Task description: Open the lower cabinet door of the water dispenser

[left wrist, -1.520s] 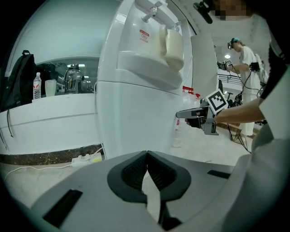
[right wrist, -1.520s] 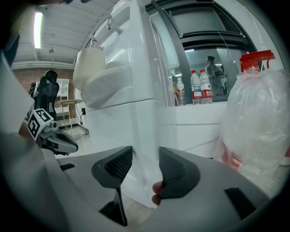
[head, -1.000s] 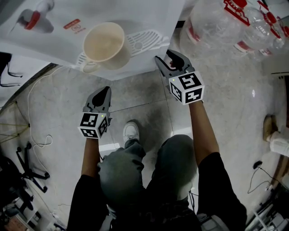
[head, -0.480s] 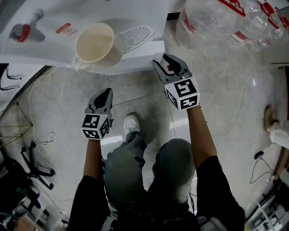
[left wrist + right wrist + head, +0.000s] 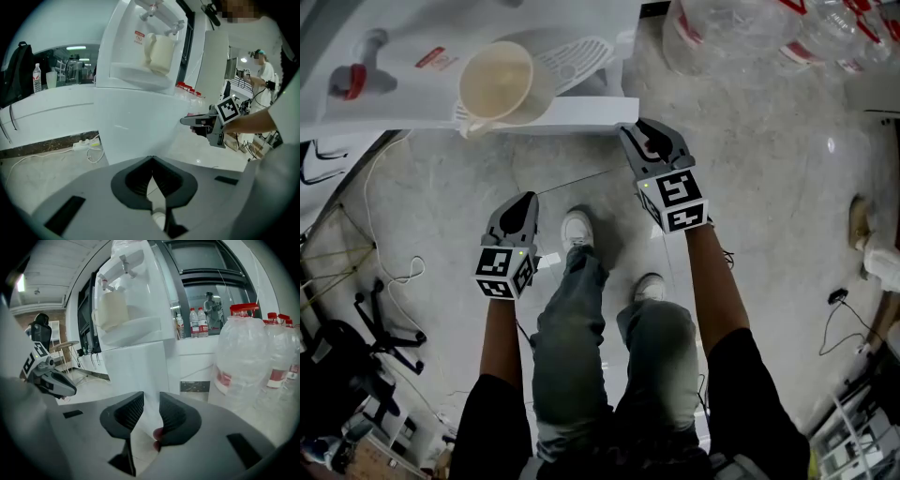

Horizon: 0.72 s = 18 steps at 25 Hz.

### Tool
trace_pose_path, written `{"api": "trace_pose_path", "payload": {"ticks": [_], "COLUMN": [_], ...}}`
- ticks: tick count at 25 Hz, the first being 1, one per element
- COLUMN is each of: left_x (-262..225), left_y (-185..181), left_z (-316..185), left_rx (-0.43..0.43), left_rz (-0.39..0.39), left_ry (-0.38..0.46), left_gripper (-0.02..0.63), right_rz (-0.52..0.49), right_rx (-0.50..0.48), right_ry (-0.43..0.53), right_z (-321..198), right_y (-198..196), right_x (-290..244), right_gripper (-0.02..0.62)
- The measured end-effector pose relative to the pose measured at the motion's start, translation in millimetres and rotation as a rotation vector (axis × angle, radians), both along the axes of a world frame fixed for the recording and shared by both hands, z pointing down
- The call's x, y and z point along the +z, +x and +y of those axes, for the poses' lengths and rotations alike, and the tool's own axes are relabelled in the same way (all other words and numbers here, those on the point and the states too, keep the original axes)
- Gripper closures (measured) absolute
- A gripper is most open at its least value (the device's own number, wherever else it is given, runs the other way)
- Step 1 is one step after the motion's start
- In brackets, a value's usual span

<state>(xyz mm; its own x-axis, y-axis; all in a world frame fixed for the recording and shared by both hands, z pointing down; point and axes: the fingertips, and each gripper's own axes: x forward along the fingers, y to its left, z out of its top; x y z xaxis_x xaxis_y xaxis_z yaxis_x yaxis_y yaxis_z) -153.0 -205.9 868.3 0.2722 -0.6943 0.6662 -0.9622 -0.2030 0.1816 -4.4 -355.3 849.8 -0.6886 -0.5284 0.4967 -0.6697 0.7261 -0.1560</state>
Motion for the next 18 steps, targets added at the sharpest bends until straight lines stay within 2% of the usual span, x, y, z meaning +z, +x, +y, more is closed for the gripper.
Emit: {"api": "trace_pose_path", "payload": {"ticks": [10, 18], "left_x": [-41.9, -67.0], "left_y": [11.2, 12.7], "left_z": [53.7, 128.1], "left_rx": [-0.079, -0.144], "left_rz": [0.02, 0.039], "left_ry": [-0.007, -0.032], "left_gripper": [0.594, 0.594], "right_rz": [0.035, 0.078], "right_rx": [-0.028, -0.067], "right_ry": [-0.079, -0.112], "right_z": [60.5, 117.3], "right_y": [1.8, -9.4], "right_x": [-3.2, -3.2], "right_gripper": [0.486, 0.482]}}
